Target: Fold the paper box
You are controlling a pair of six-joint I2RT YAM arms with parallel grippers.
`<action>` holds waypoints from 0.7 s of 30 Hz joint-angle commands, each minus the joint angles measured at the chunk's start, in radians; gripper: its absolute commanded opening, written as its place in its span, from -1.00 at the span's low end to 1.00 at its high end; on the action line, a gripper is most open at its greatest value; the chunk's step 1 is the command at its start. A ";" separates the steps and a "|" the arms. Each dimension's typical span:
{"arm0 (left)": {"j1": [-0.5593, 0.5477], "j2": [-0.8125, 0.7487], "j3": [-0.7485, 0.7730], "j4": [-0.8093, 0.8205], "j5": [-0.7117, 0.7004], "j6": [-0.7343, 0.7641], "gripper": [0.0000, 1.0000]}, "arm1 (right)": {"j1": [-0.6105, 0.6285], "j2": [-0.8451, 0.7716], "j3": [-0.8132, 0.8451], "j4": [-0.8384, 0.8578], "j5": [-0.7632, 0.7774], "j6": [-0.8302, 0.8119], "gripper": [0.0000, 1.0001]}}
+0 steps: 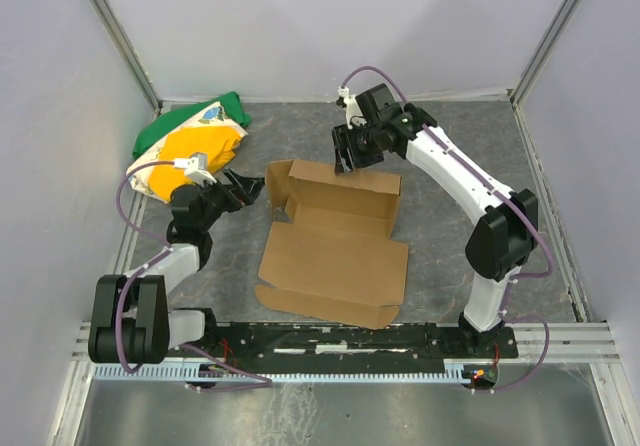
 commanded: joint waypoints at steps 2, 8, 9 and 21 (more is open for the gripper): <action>-0.008 -0.059 0.021 0.049 0.035 -0.038 0.99 | -0.004 0.043 0.086 -0.017 -0.004 -0.023 0.30; -0.009 -0.030 0.073 0.035 0.033 -0.047 0.99 | -0.004 0.078 0.116 -0.023 -0.024 -0.014 0.30; -0.009 -0.018 0.083 0.033 0.028 -0.046 0.99 | -0.003 0.082 0.119 -0.026 -0.025 -0.016 0.30; -0.011 -0.001 0.125 -0.028 -0.002 -0.007 0.96 | -0.011 0.101 0.142 -0.047 -0.022 -0.035 0.30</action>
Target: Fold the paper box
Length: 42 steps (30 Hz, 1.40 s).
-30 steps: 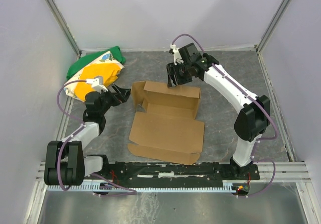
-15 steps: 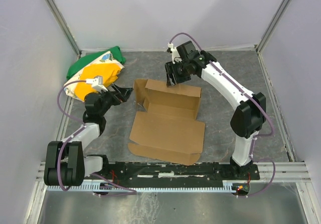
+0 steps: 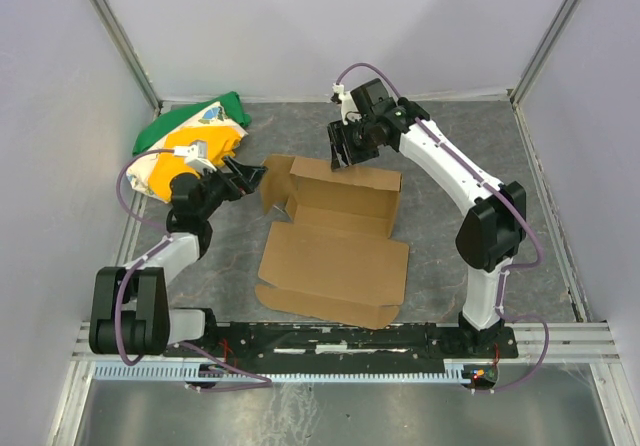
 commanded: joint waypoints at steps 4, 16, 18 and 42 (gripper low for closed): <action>-0.002 -0.004 0.047 0.019 -0.009 -0.079 0.91 | -0.008 0.018 0.036 -0.012 -0.016 -0.017 0.29; -0.002 0.128 0.221 0.078 0.070 -0.227 0.79 | -0.010 0.021 0.030 -0.014 -0.043 -0.026 0.29; -0.003 0.161 0.275 0.033 0.107 -0.221 0.78 | -0.010 0.024 0.029 -0.015 -0.047 -0.026 0.28; -0.005 0.192 0.332 -0.320 0.210 -0.246 0.65 | -0.010 0.023 0.060 -0.019 -0.024 -0.023 0.35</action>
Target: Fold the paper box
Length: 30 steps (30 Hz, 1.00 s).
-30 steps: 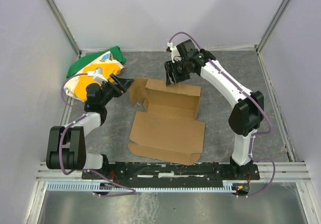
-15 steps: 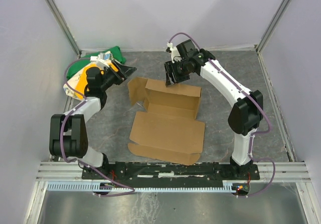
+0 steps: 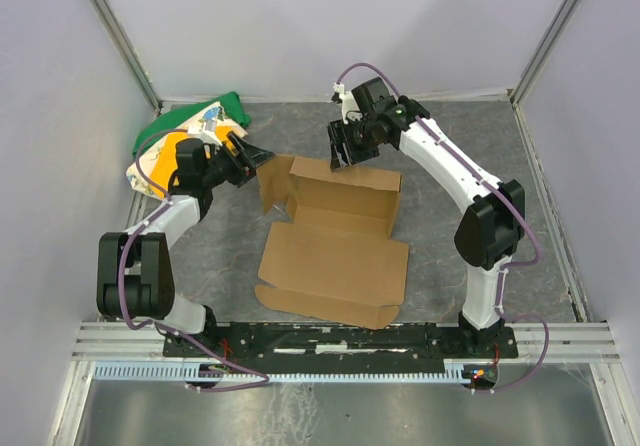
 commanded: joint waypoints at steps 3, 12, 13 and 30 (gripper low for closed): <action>-0.011 0.009 0.020 0.039 0.090 -0.074 0.64 | -0.002 0.010 0.044 -0.007 0.012 -0.018 0.35; -0.012 -0.025 0.072 -0.148 0.100 0.008 0.44 | -0.002 0.014 0.042 -0.009 0.010 -0.022 0.34; -0.013 -0.028 0.078 -0.172 0.102 0.015 0.42 | -0.002 0.013 0.042 -0.009 0.010 -0.021 0.34; -0.014 -0.149 0.062 -0.306 0.113 0.030 -0.06 | -0.001 0.003 0.028 -0.029 0.010 -0.032 0.31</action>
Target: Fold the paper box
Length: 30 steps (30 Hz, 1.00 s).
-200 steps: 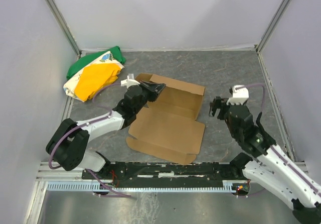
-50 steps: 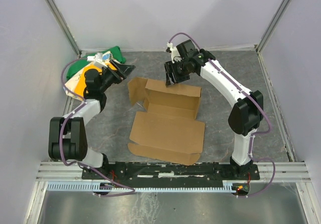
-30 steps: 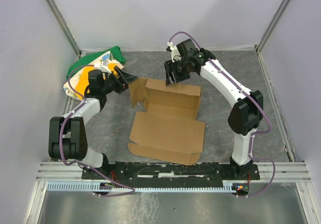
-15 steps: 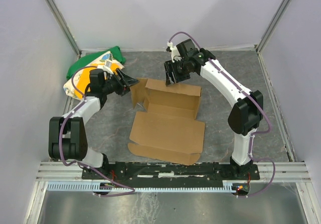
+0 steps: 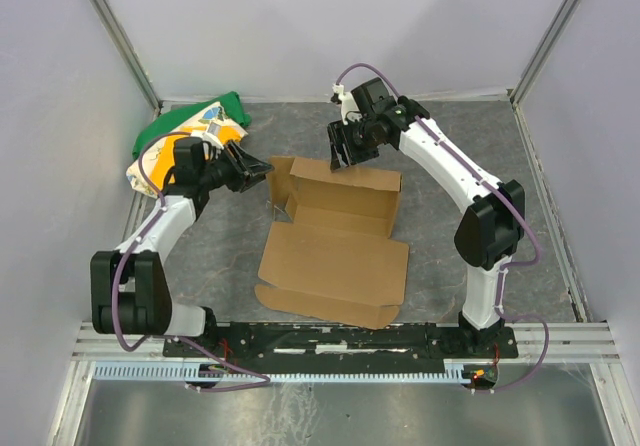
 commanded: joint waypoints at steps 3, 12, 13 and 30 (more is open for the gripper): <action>-0.005 -0.076 -0.007 -0.022 0.041 0.018 -0.09 | -0.002 0.000 0.016 -0.021 0.011 -0.026 0.30; -0.005 -0.032 0.031 -0.032 0.048 0.009 -0.22 | -0.003 -0.039 0.001 0.004 0.054 -0.023 0.33; -0.005 -0.035 0.032 -0.035 0.045 0.013 -0.22 | -0.003 -0.044 0.003 0.006 0.054 -0.027 0.34; -0.005 -0.048 0.044 -0.055 0.088 -0.013 -0.94 | -0.001 -0.088 0.022 -0.009 0.064 -0.066 0.49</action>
